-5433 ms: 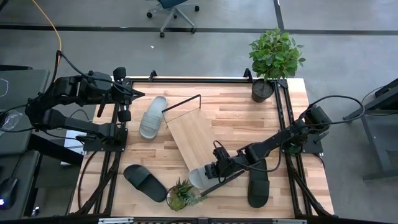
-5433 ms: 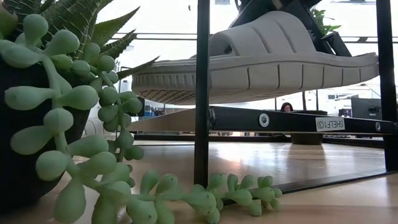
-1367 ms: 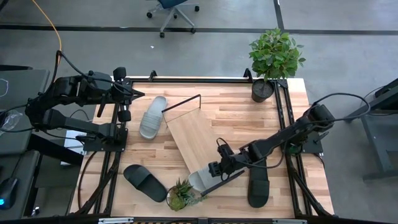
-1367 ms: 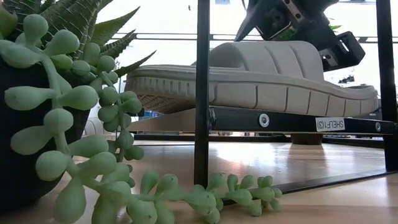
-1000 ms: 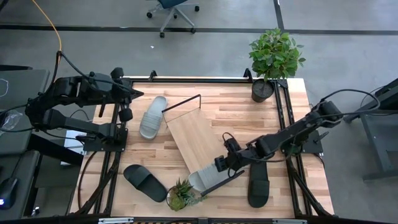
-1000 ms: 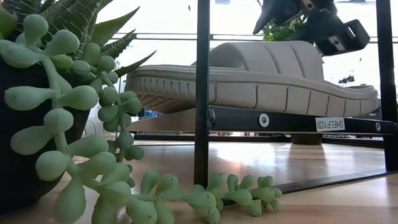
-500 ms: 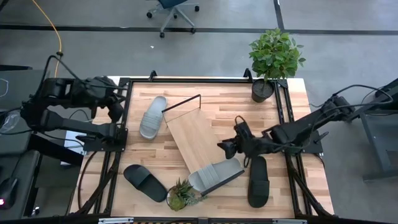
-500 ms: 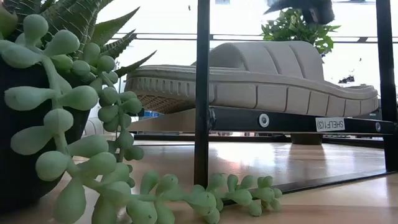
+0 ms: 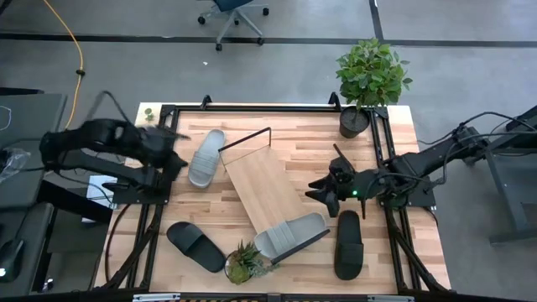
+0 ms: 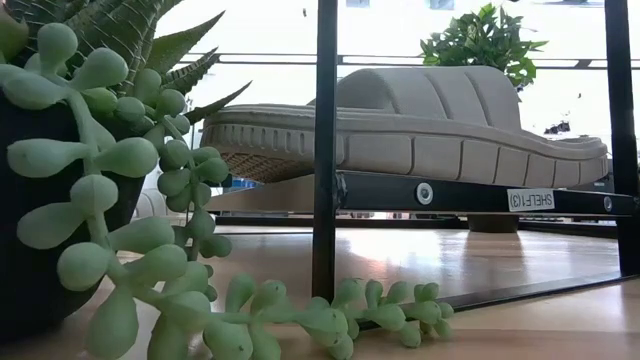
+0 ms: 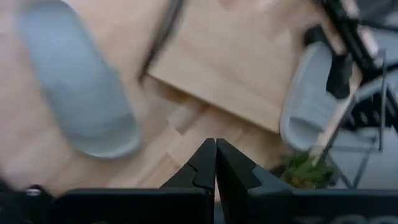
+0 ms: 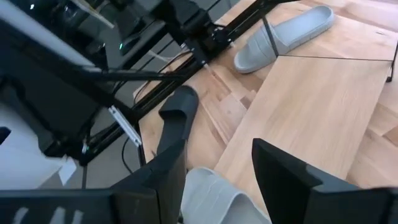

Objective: Pick and place slides into the shelf
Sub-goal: Put the grey slipper on the shelf

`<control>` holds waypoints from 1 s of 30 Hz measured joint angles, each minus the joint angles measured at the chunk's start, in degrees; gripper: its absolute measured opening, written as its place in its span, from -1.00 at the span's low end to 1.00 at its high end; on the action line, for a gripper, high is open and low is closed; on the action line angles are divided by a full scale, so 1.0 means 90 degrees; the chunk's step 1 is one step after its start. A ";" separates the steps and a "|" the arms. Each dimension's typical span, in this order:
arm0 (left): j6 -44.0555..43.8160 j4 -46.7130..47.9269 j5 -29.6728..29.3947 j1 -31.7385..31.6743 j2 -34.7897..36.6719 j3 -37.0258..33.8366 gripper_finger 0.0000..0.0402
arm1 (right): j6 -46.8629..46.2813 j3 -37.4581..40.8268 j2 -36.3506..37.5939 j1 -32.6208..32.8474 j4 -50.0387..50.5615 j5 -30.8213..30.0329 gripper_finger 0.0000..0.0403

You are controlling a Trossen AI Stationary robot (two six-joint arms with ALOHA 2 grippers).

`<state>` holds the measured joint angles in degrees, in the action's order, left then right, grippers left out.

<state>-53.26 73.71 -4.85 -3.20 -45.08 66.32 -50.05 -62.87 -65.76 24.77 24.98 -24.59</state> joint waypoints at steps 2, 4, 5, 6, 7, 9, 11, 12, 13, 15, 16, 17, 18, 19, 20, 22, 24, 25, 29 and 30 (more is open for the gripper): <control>-0.0474 -0.0173 -0.0133 0.0434 -0.0056 -0.0239 -1.00 | 0.0154 0.0000 0.0072 0.0000 0.0098 0.0124 -0.14; -0.1054 -0.0182 -0.0346 0.0926 -0.0110 -0.0368 -1.00 | 0.0272 0.0000 0.0133 0.0000 0.0215 0.0227 -0.14; -0.1403 -0.0177 -0.0536 0.1245 -0.0155 -0.0421 -1.00 | 0.0285 0.0000 0.0161 0.0000 0.0276 0.0265 -0.14; -0.1762 -0.0178 -0.0809 0.1589 -0.0223 -0.0467 -1.00 | 0.0288 0.0000 0.0179 0.0000 0.0340 0.0301 -0.14; -0.2132 -0.0180 -0.1152 0.1934 -0.0301 -0.0500 -1.00 | 0.0309 0.0000 0.0192 0.0000 0.0379 0.0334 -0.14; -0.2876 -0.0179 -0.1885 0.2608 -0.0480 -0.0524 -1.00 | 0.0404 0.0000 0.0199 0.0000 0.0393 0.0406 -0.14; -0.3618 -0.0101 -0.2729 0.3172 -0.0612 -0.0519 -1.00 | 0.0448 0.0000 0.0199 0.0000 0.0394 0.0421 -0.14; -0.3990 -0.0009 -0.3192 0.3457 -0.0694 -0.0519 -1.00 | 0.0456 0.0000 0.0199 0.0000 0.0394 0.0421 -0.14; -0.4362 0.0102 -0.3607 0.3692 -0.0781 -0.0519 -1.00 | 0.0494 0.0000 0.0199 0.0000 0.0395 0.0422 -0.14; -0.5017 0.0277 -0.4319 0.4031 -0.0985 -0.0519 -1.00 | 0.0554 0.0000 0.0199 0.0000 0.0395 0.0421 -0.14; -0.5297 0.0376 -0.4546 0.4158 -0.1100 -0.0519 -1.00 | 0.0566 0.0000 0.0199 -0.0002 0.0393 0.0424 -0.14; -0.5534 0.0488 -0.4662 0.4240 -0.1206 -0.0519 -1.00 | 0.0566 0.0000 0.0199 -0.0002 0.0393 0.0424 -0.14; -0.5744 0.0587 -0.4679 0.4306 -0.1319 -0.0519 -1.00 | 0.0566 0.0000 0.0199 -0.0002 0.0393 0.0430 -0.14; -0.5928 0.0695 -0.4667 0.4382 -0.1441 -0.0519 -1.00 | 0.0564 0.0000 0.0199 -0.0002 0.0394 0.0456 -0.14; -0.6029 0.0789 -0.4606 0.4433 -0.1555 -0.0519 -1.00 | 0.0557 0.0000 0.0199 -0.0002 0.0393 0.0480 -0.14; -0.6102 0.0862 -0.4474 0.4436 -0.1753 -0.0519 -1.00 | 0.0551 0.0000 0.0199 -0.0002 0.0393 0.0545 -0.14; -0.6112 0.0941 -0.4485 0.4388 -0.1923 -0.0519 -1.00 | 0.0498 0.0000 0.0199 -0.0002 0.0393 0.0575 -0.14; -0.6114 0.0967 -0.4507 0.4351 -0.1995 -0.0519 -1.00 | 0.0476 0.0000 0.0199 -0.0002 0.0393 0.0597 -0.14; -0.6113 0.1051 -0.4649 0.4162 -0.2162 -0.0519 -1.00 | 0.0391 0.0000 0.0199 -0.0002 0.0393 0.0691 -0.14; -0.6113 0.1054 -0.4687 0.4127 -0.2182 -0.0519 -1.00 | 0.0368 0.0000 0.0199 -0.0002 0.0393 0.0693 -0.14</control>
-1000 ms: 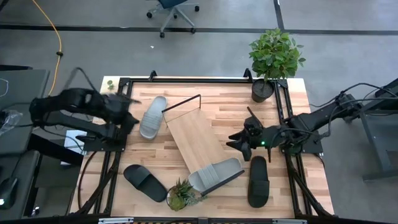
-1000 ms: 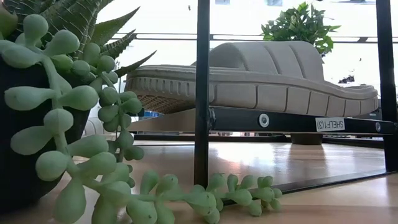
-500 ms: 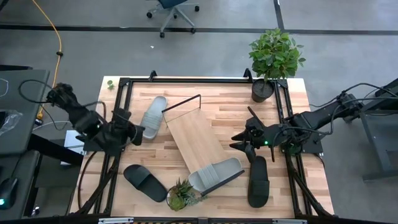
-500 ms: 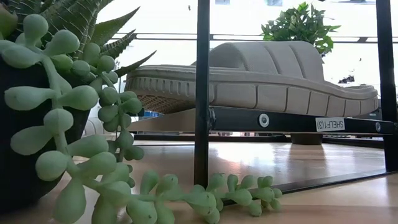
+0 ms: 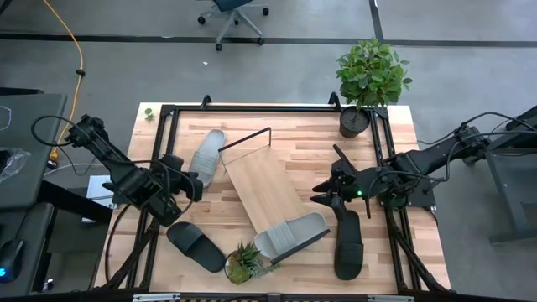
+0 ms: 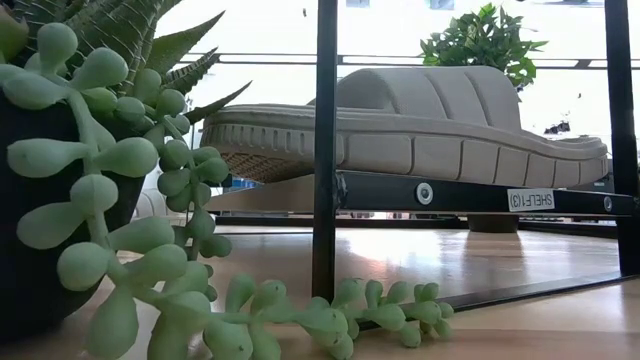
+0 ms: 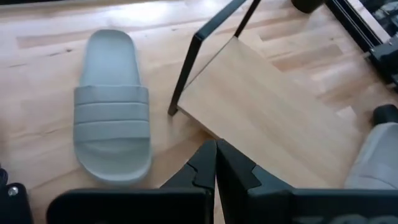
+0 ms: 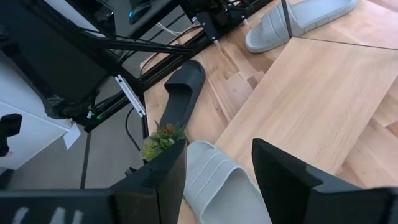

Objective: Pick and place slides into the shelf
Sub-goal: Put the grey slipper on the shelf

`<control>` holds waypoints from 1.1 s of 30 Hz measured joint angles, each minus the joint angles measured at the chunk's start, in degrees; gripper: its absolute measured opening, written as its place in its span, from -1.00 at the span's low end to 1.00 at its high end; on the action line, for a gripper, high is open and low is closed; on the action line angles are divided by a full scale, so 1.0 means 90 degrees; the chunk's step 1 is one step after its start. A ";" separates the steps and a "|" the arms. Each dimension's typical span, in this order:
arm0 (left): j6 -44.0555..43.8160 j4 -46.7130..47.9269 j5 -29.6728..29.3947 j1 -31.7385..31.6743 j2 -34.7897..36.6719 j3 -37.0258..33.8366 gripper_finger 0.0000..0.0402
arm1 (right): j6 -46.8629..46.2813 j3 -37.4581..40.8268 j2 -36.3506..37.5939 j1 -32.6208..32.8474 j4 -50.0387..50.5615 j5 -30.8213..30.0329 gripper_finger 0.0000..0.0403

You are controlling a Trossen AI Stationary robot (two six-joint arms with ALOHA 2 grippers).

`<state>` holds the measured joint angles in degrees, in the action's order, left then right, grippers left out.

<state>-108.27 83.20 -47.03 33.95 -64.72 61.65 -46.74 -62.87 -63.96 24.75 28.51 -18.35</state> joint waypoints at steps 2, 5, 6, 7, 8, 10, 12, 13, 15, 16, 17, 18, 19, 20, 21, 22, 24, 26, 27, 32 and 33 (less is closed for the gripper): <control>0.0029 0.0006 -0.0073 -0.0045 -0.0010 0.0001 -1.00 | -0.0087 0.0000 0.0000 0.0000 0.0000 0.0002 -0.14; 0.0032 0.0100 -0.0118 -0.0067 -0.0010 0.0002 -1.00 | -0.0111 0.0000 0.0000 -0.0002 0.0000 0.0067 -0.14; 0.0037 0.0131 -0.0171 -0.0067 -0.0010 0.0002 -1.00 | -0.0123 0.0000 0.0000 0.0000 0.0000 0.0100 -0.14; 0.0042 0.0170 -0.0217 -0.0067 -0.0010 0.0002 -1.00 | -0.0142 0.0000 0.0000 0.0000 0.0000 0.0107 -0.14; 0.0044 0.0214 -0.0230 -0.0067 -0.0010 0.0002 -1.00 | -0.0141 0.0000 0.0000 0.0000 0.0000 0.0110 -0.14; 0.0044 0.0295 -0.0233 -0.0067 -0.0010 0.0002 -1.00 | -0.0139 0.0000 0.0000 0.0000 0.0000 0.0111 -0.14; 0.0045 0.0267 -0.0309 -0.0067 -0.0006 -0.0080 -1.00 | -0.0139 0.0000 0.0000 0.0000 0.0000 0.0110 -0.14; 0.0044 0.0259 -0.0323 -0.0068 -0.0009 -0.0135 -1.00 | -0.0139 0.0000 0.0000 -0.0002 0.0000 0.0109 -0.14; 0.0027 0.0258 -0.0330 -0.0067 -0.0013 -0.0211 -1.00 | -0.0139 0.0000 0.0000 -0.0002 0.0000 0.0091 -0.14; 0.0027 0.0262 -0.0335 -0.0067 -0.0008 -0.0248 -1.00 | -0.0139 0.0000 0.0000 -0.0002 0.0000 0.0071 -0.14; 0.0051 0.0267 -0.0343 -0.0067 -0.0010 -0.0287 -1.00 | -0.0139 0.0000 0.0000 -0.0002 0.0000 0.0051 -0.14; 0.0094 0.0267 -0.0376 -0.0067 -0.0010 -0.0330 -1.00 | -0.0143 0.0000 0.0000 -0.0002 0.0000 0.0047 -0.14; 0.0115 0.0272 -0.0445 -0.0067 -0.0010 -0.0374 -1.00 | -0.0144 0.0000 0.0000 -0.0002 0.0000 0.0047 -0.14; 0.0125 0.0270 -0.0527 -0.0067 -0.0010 -0.0414 -1.00 | -0.0146 0.0000 0.0000 -0.0002 0.0000 0.0046 -0.14; 0.0126 0.0270 -0.0593 -0.0067 -0.0010 -0.0447 -1.00 | -0.0156 0.0000 0.0000 -0.0002 0.0000 0.0046 -0.14; 0.0129 0.0276 -0.0600 -0.0067 -0.0010 -0.0472 -1.00 | -0.0199 0.0000 0.0000 -0.0002 0.0000 0.0047 -0.14; 0.0128 0.0287 -0.0543 -0.0067 -0.0010 -0.0509 -1.00 | -0.0253 0.0000 0.0000 -0.0002 0.0012 0.0047 -0.14; 0.0144 0.0271 -0.0467 -0.0067 -0.0010 -0.0541 -1.00 | -0.0255 0.0000 0.0000 -0.0002 0.0033 0.0047 -0.14; 0.0097 0.0250 -0.0449 -0.0067 -0.0011 -0.0560 -1.00 | -0.0256 0.0000 0.0000 -0.0002 0.0052 0.0048 -0.14; -0.1404 0.0393 -0.0499 -0.0072 -0.0045 -0.0872 -1.00 | -0.0200 0.0000 0.0000 -0.0002 0.0063 0.0052 -0.14; -0.1611 0.0384 -0.0451 -0.0072 -0.0044 -0.0964 -1.00 | -0.0186 0.0000 0.0000 -0.0002 0.0075 0.0054 -0.14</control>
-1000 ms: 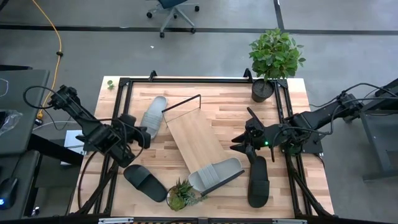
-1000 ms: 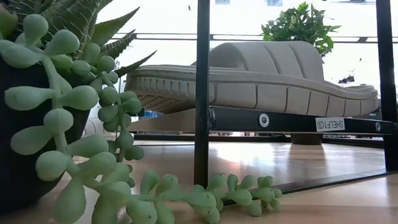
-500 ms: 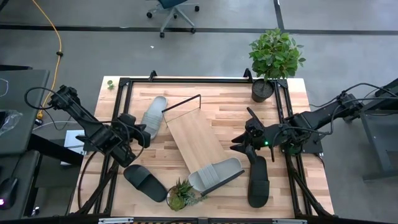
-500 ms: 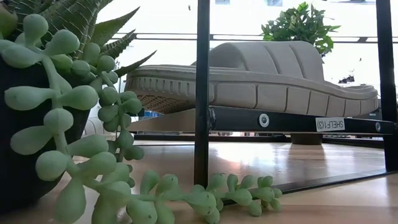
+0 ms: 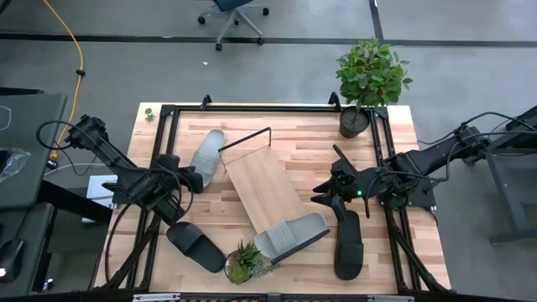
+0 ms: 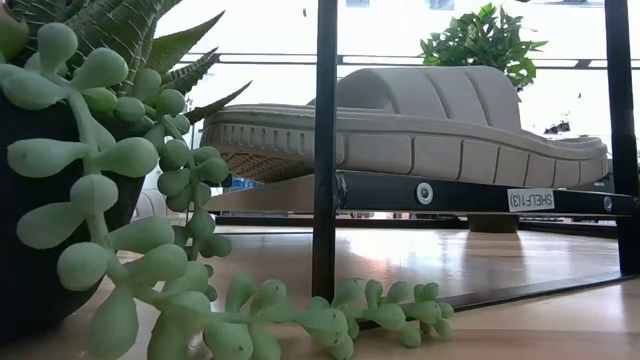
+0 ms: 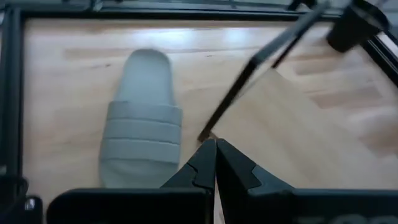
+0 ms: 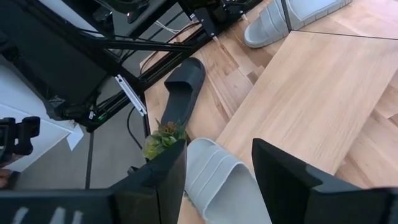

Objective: Pick and place slides into the shelf
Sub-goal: Put the grey slipper on the shelf

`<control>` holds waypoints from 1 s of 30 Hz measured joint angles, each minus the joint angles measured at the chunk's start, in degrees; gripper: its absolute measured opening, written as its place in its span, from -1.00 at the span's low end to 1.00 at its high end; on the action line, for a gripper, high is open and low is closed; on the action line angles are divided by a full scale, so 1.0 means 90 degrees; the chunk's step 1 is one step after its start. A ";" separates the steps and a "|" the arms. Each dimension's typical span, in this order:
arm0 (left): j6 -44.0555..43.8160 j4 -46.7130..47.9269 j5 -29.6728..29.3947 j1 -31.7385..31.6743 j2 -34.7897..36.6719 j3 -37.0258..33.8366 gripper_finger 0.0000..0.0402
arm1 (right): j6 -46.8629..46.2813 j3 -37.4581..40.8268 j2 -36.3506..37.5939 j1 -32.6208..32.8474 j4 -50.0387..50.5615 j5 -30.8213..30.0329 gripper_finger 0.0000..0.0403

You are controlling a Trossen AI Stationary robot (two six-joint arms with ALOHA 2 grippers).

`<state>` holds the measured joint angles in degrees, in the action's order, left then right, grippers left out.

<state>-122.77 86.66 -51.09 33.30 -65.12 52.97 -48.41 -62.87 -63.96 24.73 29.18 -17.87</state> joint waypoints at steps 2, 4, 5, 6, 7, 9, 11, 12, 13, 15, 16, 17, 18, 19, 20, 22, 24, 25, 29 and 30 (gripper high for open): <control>-0.0335 -0.0111 0.0241 -0.0003 -0.0002 -0.0141 -1.00 | 0.0000 0.0000 0.0000 0.0000 0.0032 0.0011 -0.14; -0.0535 -0.0275 0.0583 -0.0054 -0.0002 -0.0249 -1.00 | -0.0007 0.0000 0.0000 0.0000 0.0030 0.0043 -0.14; -0.0579 -0.0349 0.0775 -0.0100 -0.0002 -0.0308 -1.00 | -0.0005 0.0000 0.0000 0.0000 0.0031 0.0051 -0.14; -0.0617 -0.0392 0.0934 -0.0140 -0.0002 -0.0369 -1.00 | 0.0000 0.0000 0.0000 0.0000 0.0030 0.0058 -0.14; -0.0674 -0.0429 0.1046 -0.0177 0.0000 -0.0433 -1.00 | 0.0000 0.0000 0.0000 0.0000 0.0042 0.0061 -0.14; -0.0749 -0.0556 0.1204 -0.0268 -0.0002 -0.0545 -1.00 | 0.0042 0.0000 0.0000 -0.0002 0.0073 0.0109 -0.14; -0.0747 -0.0673 0.1222 -0.0345 -0.0002 -0.0589 -1.00 | 0.0087 0.0000 0.0000 0.0000 0.0077 0.0167 -0.14; -0.0748 -0.0697 0.1223 -0.0383 -0.0002 -0.0597 -1.00 | 0.0095 0.0000 0.0000 0.0000 0.0086 0.0171 -0.14; -0.0750 -0.0704 0.1223 -0.0425 -0.0002 -0.0598 -1.00 | 0.0098 0.0000 0.0000 0.0000 0.0116 0.0180 -0.14; -0.0749 -0.0731 0.1224 -0.0536 -0.0002 -0.0598 -1.00 | 0.0109 0.0000 0.0000 0.0000 0.0181 0.0180 -0.14; -0.0748 -0.0764 0.1227 -0.0592 -0.0002 -0.0598 -1.00 | 0.0119 0.0000 0.0000 0.0000 0.0209 0.0180 -0.14; -0.0750 -0.0830 0.1243 -0.0640 -0.0002 -0.0598 -1.00 | 0.0123 0.0000 0.0000 0.0000 0.0234 0.0180 -0.14; -0.0753 -0.0896 0.1276 -0.0683 -0.0002 -0.0598 -1.00 | 0.0137 0.0000 0.0000 0.0000 0.0258 0.0180 -0.14; -0.0791 -0.0964 0.1299 -0.0728 -0.0002 -0.0598 -1.00 | 0.0175 0.0000 0.0000 0.0000 0.0278 0.0180 -0.14; -0.0874 -0.1038 0.1345 -0.0787 -0.0002 -0.0598 -1.00 | 0.0215 0.0000 0.0000 0.0000 0.0287 0.0182 -0.14; -0.1043 -0.1177 0.1543 -0.0944 -0.0002 -0.0598 -1.00 | 0.0258 0.0000 0.0000 0.0000 0.0286 0.0182 -0.14; -0.1125 -0.1237 0.1664 -0.1093 -0.0002 -0.0598 -1.00 | 0.0268 0.0000 0.0000 0.0000 0.0287 0.0182 -0.14; -0.1123 -0.1236 0.1668 -0.1163 -0.0002 -0.0598 -1.00 | 0.0268 0.0000 0.0000 0.0000 0.0287 0.0182 -0.14; -0.0930 -0.1477 0.1414 -0.1355 -0.0083 -0.0598 -1.00 | 0.0268 0.0000 0.0000 0.0000 0.0370 0.0182 -0.14; -0.0846 -0.1518 0.1337 -0.1402 -0.0127 -0.0598 -1.00 | 0.0268 0.0000 0.0000 0.0000 0.0392 0.0182 -0.14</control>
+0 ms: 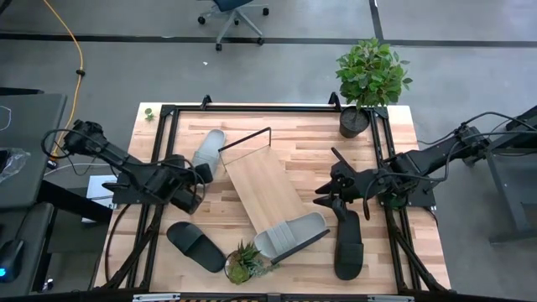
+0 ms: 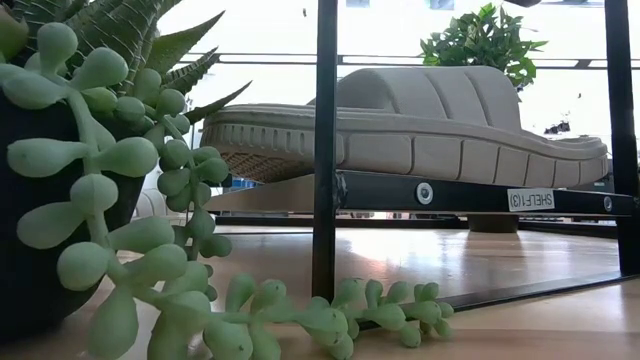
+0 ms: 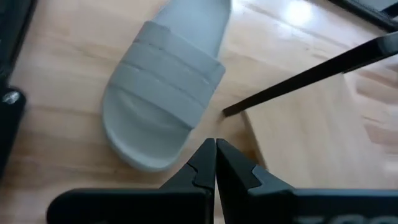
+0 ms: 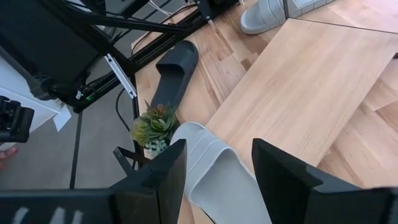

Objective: Pick and place slides into the shelf
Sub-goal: Put the grey slipper on the shelf

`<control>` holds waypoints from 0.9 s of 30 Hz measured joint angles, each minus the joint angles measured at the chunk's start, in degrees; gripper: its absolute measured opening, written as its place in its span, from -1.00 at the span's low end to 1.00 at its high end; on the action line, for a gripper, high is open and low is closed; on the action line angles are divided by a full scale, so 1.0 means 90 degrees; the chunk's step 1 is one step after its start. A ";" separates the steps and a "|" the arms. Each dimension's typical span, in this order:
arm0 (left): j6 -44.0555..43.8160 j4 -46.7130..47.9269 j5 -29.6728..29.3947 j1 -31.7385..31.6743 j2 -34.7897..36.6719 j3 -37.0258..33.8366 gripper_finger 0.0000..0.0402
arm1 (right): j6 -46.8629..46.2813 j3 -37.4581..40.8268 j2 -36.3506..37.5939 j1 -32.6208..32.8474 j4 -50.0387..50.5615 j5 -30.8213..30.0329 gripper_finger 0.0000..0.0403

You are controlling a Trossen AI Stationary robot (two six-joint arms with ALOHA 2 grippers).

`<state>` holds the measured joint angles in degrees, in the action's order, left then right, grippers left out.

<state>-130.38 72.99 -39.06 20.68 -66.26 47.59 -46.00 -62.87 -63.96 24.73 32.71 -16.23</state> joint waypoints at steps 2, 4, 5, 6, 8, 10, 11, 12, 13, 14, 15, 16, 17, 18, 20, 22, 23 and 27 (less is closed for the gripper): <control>0.0064 -0.0059 -0.0023 -0.0085 -0.0153 0.0000 -1.00 | 0.0000 0.0000 -0.0002 0.0000 0.0057 0.0001 -0.14; 0.0068 -0.0087 0.0005 -0.0150 -0.0325 0.0000 -1.00 | 0.0000 0.0000 -0.0002 0.0000 0.0109 0.0000 -0.14; 0.0048 -0.0089 0.0050 -0.0151 -0.0425 0.0000 -1.00 | 0.0000 0.0000 -0.0002 0.0000 0.0121 0.0002 -0.14; -0.0002 -0.0095 0.0141 -0.0150 -0.0520 0.0000 -1.00 | 0.0000 0.0000 -0.0002 0.0000 0.0141 0.0000 -0.14; -0.0084 -0.0069 0.0425 -0.0142 -0.0710 -0.0002 -1.00 | 0.0000 0.0000 -0.0002 0.0000 0.0136 0.0000 -0.14; -0.0269 -0.0008 0.0859 -0.0131 -0.0882 -0.0002 -1.00 | -0.0002 0.0000 -0.0002 0.0000 0.0135 -0.0001 -0.14; -0.0391 0.0029 0.1112 -0.0131 -0.0955 -0.0002 -1.00 | -0.0005 0.0000 -0.0002 0.0000 0.0134 -0.0002 -0.14; -0.0515 0.0039 0.1340 -0.0131 -0.1043 -0.0002 -1.00 | -0.0013 0.0000 -0.0002 0.0000 0.0135 -0.0002 -0.14; -0.0621 0.0041 0.1526 -0.0131 -0.1130 -0.0002 -1.00 | -0.0029 0.0000 -0.0002 0.0000 0.0146 -0.0006 -0.14; -0.0667 0.0034 0.1606 -0.0131 -0.1222 -0.0002 -1.00 | -0.0034 0.0000 -0.0002 0.0000 0.0157 -0.0013 -0.14; -0.0673 0.0036 0.1625 -0.0131 -0.1300 -0.0002 -1.00 | -0.0036 0.0000 -0.0002 0.0000 0.0151 -0.0022 -0.14; -0.0658 0.0036 0.1626 -0.0131 -0.1373 -0.0002 -1.00 | -0.0048 0.0000 -0.0002 0.0000 0.0151 -0.0019 -0.14; -0.0577 0.0023 0.1626 -0.0131 -0.1449 -0.0002 -1.00 | -0.0058 0.0000 -0.0002 0.0000 0.0155 -0.0009 -0.14; -0.0473 0.0000 0.1625 -0.0131 -0.1519 -0.0002 -1.00 | -0.0104 0.0000 -0.0002 0.0000 0.0153 -0.0002 -0.14; -0.0203 0.0007 0.1613 -0.0132 -0.1597 -0.0002 -1.00 | -0.0163 0.0000 -0.0002 0.0000 0.0161 -0.0002 -0.14; 0.0171 0.0019 0.1612 -0.0133 -0.1624 -0.0002 -1.00 | -0.0174 0.0000 -0.0002 0.0000 0.0183 -0.0002 -0.14; 0.0475 0.0043 0.1609 -0.0133 -0.1619 -0.0002 -1.00 | -0.0195 0.0000 -0.0002 0.0000 0.0198 -0.0002 -0.14; 0.2026 0.0087 0.1551 -0.0133 -0.1617 -0.0002 -1.00 | -0.0210 0.0000 -0.0002 0.0000 0.0262 -0.0004 -0.14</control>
<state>-112.15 73.78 -25.10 19.49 -80.82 47.57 -47.89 -62.87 -63.99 24.73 35.07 -16.27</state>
